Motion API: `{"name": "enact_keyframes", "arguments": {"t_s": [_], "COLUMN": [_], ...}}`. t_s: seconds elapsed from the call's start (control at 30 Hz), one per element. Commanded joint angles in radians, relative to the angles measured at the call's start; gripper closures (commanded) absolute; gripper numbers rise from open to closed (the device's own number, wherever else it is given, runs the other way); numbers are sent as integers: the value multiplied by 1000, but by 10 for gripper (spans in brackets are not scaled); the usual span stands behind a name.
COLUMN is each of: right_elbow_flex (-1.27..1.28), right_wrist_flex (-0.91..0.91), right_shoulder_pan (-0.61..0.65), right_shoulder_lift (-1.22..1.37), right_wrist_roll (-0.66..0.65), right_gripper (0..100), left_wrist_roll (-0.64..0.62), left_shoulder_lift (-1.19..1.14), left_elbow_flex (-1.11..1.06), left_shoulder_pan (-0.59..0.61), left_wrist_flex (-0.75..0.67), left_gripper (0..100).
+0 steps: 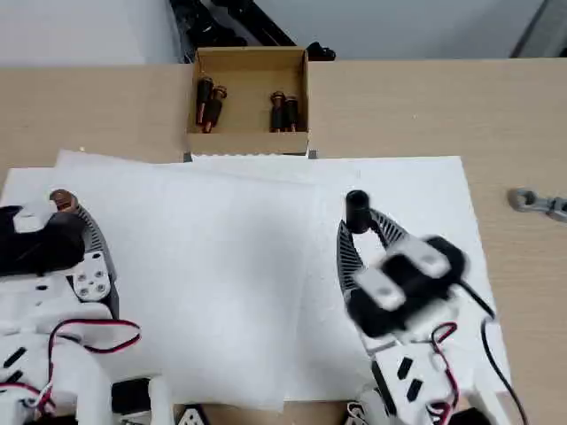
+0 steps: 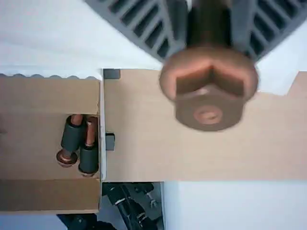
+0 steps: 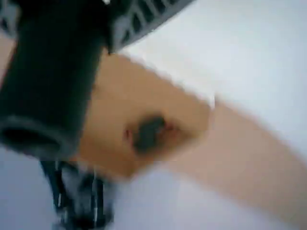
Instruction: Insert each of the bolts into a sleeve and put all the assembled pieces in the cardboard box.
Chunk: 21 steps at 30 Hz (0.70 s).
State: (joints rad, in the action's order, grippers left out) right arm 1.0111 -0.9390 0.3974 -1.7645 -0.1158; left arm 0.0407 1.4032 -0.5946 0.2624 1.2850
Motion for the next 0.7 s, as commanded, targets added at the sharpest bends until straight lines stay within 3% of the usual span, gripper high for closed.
{"name": "enact_keyframes", "arguments": {"t_s": [0.0,0.1,0.33,0.67], "right_elbow_flex": [140,227,377,446], "right_wrist_flex": [142,246,440,506], "right_shoulder_pan": [2,16,205,223], "right_shoulder_lift": [-53,-30,42,101], "right_wrist_roll": [112,184,221,218], "right_gripper": [995,995,995,995], "left_wrist_roll": [-5,-6,-89,-135], "left_shoulder_lift": [-3,-3,-20,-158], "left_elbow_flex": [-21,-50,-119,-96], "left_shoulder_pan": [-6,-8,-58,-511], "left_wrist_flex": [-57,-87,-261,-382], "left_gripper": [994,994,994,994]}}
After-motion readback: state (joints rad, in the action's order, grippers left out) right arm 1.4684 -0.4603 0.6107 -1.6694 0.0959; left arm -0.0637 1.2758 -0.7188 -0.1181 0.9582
